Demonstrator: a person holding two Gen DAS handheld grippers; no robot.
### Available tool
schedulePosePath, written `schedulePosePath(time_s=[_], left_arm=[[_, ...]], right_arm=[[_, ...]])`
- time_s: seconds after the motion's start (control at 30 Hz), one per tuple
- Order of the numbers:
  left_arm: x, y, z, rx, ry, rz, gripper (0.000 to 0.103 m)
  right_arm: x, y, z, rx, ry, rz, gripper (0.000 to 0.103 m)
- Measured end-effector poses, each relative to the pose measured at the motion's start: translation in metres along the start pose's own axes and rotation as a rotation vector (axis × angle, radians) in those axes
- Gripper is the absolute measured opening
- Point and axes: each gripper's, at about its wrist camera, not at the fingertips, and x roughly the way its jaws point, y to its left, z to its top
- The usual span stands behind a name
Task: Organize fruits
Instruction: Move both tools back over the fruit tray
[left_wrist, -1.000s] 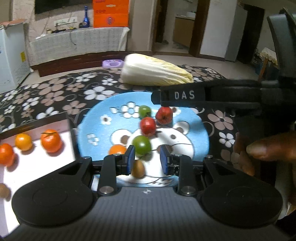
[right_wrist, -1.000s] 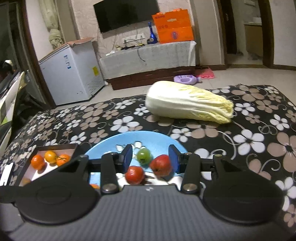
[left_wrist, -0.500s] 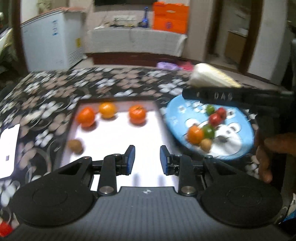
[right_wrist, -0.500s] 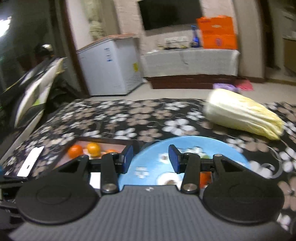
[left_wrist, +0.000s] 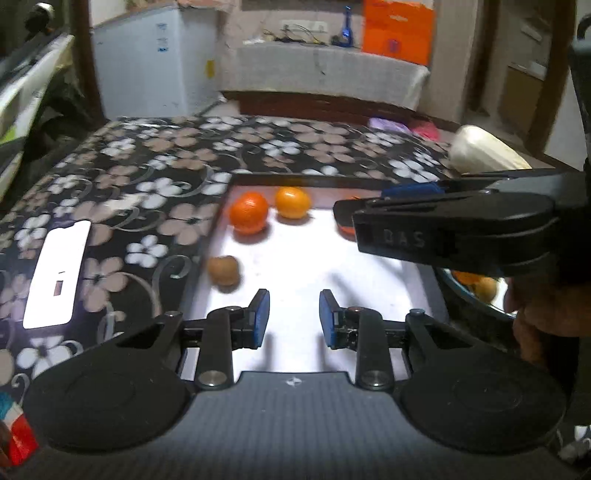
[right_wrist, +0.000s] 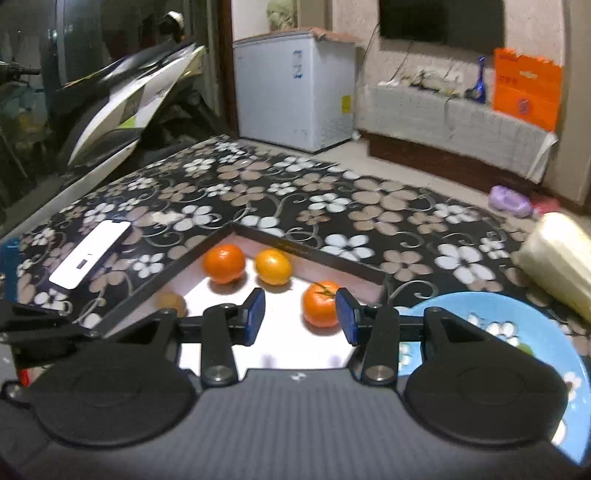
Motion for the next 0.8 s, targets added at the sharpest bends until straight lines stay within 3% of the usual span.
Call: schedulePosePath(time_s=[0.1, 0.23, 0.37, 0.67, 0.73, 0.8], left_arm=[[-0.002, 0.002, -0.005, 0.008, 0.007, 0.008, 0.035], [-0.003, -0.001, -0.012, 0.031, 0.037, 0.0, 0.035], [0.0, -0.004, -0.018, 0.043, 0.077, -0.021, 0.035], [0.005, 0.007, -0.018, 0.002, 0.102, -0.014, 0.035], [0.006, 0.009, -0.017, -0.008, 0.107, -0.013, 0.035], [0.008, 0.01, -0.016, -0.016, 0.113, -0.014, 0.035]], right_arm=[[0.002, 0.009, 0.007, -0.046, 0.023, 0.134, 0.045], [0.02, 0.032, 0.011, -0.181, 0.123, 0.221, 0.045], [0.041, 0.056, 0.006, -0.294, 0.197, 0.242, 0.044], [0.065, 0.09, 0.008, -0.418, 0.211, 0.234, 0.043], [0.068, 0.089, 0.008, -0.413, 0.22, 0.255, 0.031], [0.069, 0.088, 0.007, -0.405, 0.218, 0.252, 0.028]])
